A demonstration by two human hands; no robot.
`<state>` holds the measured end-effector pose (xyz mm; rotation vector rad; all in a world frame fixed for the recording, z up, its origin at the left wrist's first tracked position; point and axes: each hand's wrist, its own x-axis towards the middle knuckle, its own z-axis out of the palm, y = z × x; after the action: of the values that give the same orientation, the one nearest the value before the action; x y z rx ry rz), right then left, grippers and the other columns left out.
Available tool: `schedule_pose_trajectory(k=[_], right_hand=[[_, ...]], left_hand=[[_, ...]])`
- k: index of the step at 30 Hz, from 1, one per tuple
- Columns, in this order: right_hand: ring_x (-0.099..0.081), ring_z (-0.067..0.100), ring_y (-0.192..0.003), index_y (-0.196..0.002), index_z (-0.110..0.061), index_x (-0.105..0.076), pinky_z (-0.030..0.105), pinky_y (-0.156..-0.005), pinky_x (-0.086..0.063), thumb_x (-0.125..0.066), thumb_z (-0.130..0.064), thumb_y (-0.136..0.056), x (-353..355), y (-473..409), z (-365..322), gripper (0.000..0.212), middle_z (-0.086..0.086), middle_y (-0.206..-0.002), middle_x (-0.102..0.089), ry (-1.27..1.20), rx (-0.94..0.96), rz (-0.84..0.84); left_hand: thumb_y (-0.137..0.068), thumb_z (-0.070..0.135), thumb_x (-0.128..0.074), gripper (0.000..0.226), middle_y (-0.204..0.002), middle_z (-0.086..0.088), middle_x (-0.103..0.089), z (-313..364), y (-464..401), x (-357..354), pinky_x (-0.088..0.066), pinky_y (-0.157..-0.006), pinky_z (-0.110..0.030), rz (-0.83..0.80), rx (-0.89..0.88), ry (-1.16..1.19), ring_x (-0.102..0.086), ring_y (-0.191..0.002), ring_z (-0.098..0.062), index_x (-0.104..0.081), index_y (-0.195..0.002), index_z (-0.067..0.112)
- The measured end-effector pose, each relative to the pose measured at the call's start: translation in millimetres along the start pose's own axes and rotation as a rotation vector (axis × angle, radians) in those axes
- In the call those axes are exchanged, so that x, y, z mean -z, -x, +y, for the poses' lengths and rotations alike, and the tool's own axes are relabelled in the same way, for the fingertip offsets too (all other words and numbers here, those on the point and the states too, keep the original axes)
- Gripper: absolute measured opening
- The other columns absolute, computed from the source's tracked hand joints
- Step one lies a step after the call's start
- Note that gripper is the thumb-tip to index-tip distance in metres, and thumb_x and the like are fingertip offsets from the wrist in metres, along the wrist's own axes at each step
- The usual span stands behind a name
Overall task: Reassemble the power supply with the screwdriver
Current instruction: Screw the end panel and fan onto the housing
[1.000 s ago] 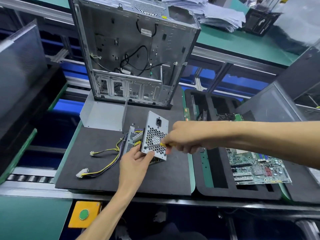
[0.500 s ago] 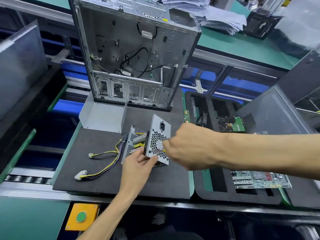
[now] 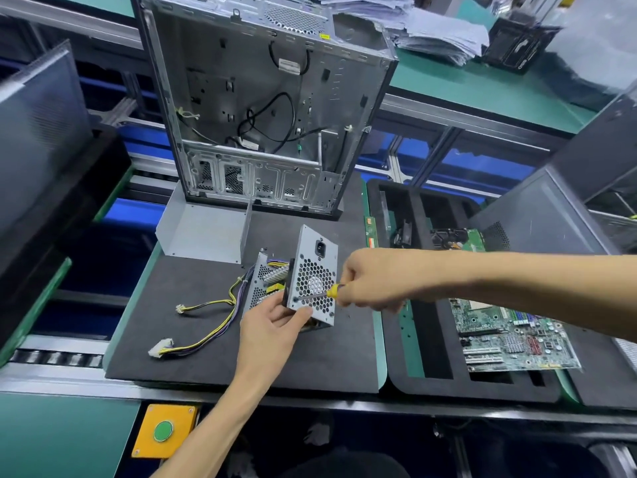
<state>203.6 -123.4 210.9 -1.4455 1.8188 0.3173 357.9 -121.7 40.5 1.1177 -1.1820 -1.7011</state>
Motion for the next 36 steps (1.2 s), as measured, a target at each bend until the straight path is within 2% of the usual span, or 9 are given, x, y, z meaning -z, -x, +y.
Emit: schedule_pose_trajectory(k=[3,6,10,16,19,22,29,33,36], right_hand=[[-0.044,0.031,-0.059,-0.089,-0.011,-0.051,0.034,-0.052,-0.035,-0.047,-0.030,-0.100,-7.9,10.0,8.3,0.023,0.006,-0.071,-0.055,0.921,0.374,0.315],[-0.025,0.024,-0.046,-0.086,-0.015,-0.049,0.033,-0.045,-0.017,-0.050,-0.021,-0.095,-10.0,17.5,5.2,0.011,0.001,-0.067,-0.045,1.205,0.551,0.298],[-0.053,0.031,-0.062,-0.084,-0.012,-0.058,0.034,-0.059,-0.038,-0.044,-0.032,-0.103,-12.6,14.4,7.1,0.031,0.007,-0.070,-0.049,0.846,0.397,0.299],[-0.050,0.022,-0.056,-0.081,0.001,-0.066,0.036,-0.063,-0.051,-0.048,-0.038,-0.102,-7.7,-1.8,2.2,0.048,0.012,-0.065,-0.058,0.333,0.132,0.166],[-0.052,0.030,-0.062,-0.071,-0.002,-0.057,0.037,-0.062,-0.049,-0.050,-0.041,-0.099,-5.2,-5.6,-5.8,0.049,0.011,-0.061,-0.053,0.373,0.167,0.229],[-0.059,0.031,-0.075,-0.089,-0.007,-0.060,0.036,-0.065,-0.049,-0.048,-0.045,-0.099,3.4,-7.2,-15.3,0.041,0.008,-0.076,-0.060,0.508,0.213,0.249],[-0.059,0.022,-0.075,-0.101,-0.027,-0.069,0.031,-0.062,-0.043,-0.057,-0.041,-0.092,27.0,-1.7,-20.4,0.020,-0.003,-0.087,-0.068,0.665,0.340,0.366],[-0.056,0.017,-0.074,-0.102,-0.034,-0.073,0.028,-0.065,-0.046,-0.060,-0.041,-0.089,28.5,-3.9,-14.8,0.020,-0.012,-0.090,-0.072,0.652,0.371,0.393],[-0.056,0.017,-0.071,-0.100,-0.034,-0.073,0.028,-0.066,-0.046,-0.061,-0.042,-0.087,26.3,-5.6,-8.3,0.020,-0.012,-0.089,-0.073,0.641,0.373,0.413]], left_hand=[[-0.088,0.005,-0.075,0.024,-0.096,0.008,-0.080,-0.1,-0.1,-3.2,-0.052,-0.074,-0.009,0.007,-0.001,-0.019,-0.076,-0.089,-0.006,-0.072,-0.107,0.019],[-0.088,0.005,-0.075,0.026,-0.094,0.010,-0.080,-1.2,1.1,-6.6,-0.050,-0.072,-0.007,-0.006,-0.011,-0.048,-0.075,-0.087,-0.005,-0.072,-0.104,0.026],[-0.088,0.005,-0.074,0.026,-0.092,0.011,-0.079,-4.8,1.6,-9.1,-0.050,-0.072,-0.006,-0.020,-0.024,-0.072,-0.075,-0.087,-0.004,-0.071,-0.100,0.028],[-0.090,0.005,-0.072,0.023,-0.099,0.008,-0.079,-5.4,0.8,-3.1,-0.053,-0.076,-0.011,0.002,-0.023,-0.034,-0.075,-0.092,-0.008,-0.072,-0.107,0.020],[-0.090,0.004,-0.071,0.022,-0.100,0.007,-0.079,-1.4,-1.3,7.3,-0.052,-0.075,-0.009,0.019,0.007,0.007,-0.075,-0.093,-0.006,-0.073,-0.108,0.017],[-0.090,0.007,-0.072,0.019,-0.099,0.006,-0.080,1.4,-4.7,18.1,-0.050,-0.074,-0.009,0.035,0.050,0.014,-0.074,-0.093,-0.005,-0.073,-0.108,0.014],[-0.089,0.014,-0.072,0.022,-0.100,-0.007,-0.079,-0.6,-14.7,40.9,-0.053,-0.101,-0.045,0.091,0.141,0.091,-0.075,-0.096,-0.023,-0.073,-0.110,0.009],[-0.071,0.033,-0.077,0.048,-0.105,-0.005,-0.079,-0.5,-14.3,41.2,-0.048,-0.108,-0.050,0.082,0.130,0.094,-0.073,-0.103,-0.024,-0.073,-0.113,0.011],[-0.067,0.037,-0.076,0.045,-0.103,-0.007,-0.079,-0.4,-14.8,42.5,-0.047,-0.109,-0.052,0.079,0.120,0.109,-0.073,-0.100,-0.024,-0.076,-0.105,0.013]])
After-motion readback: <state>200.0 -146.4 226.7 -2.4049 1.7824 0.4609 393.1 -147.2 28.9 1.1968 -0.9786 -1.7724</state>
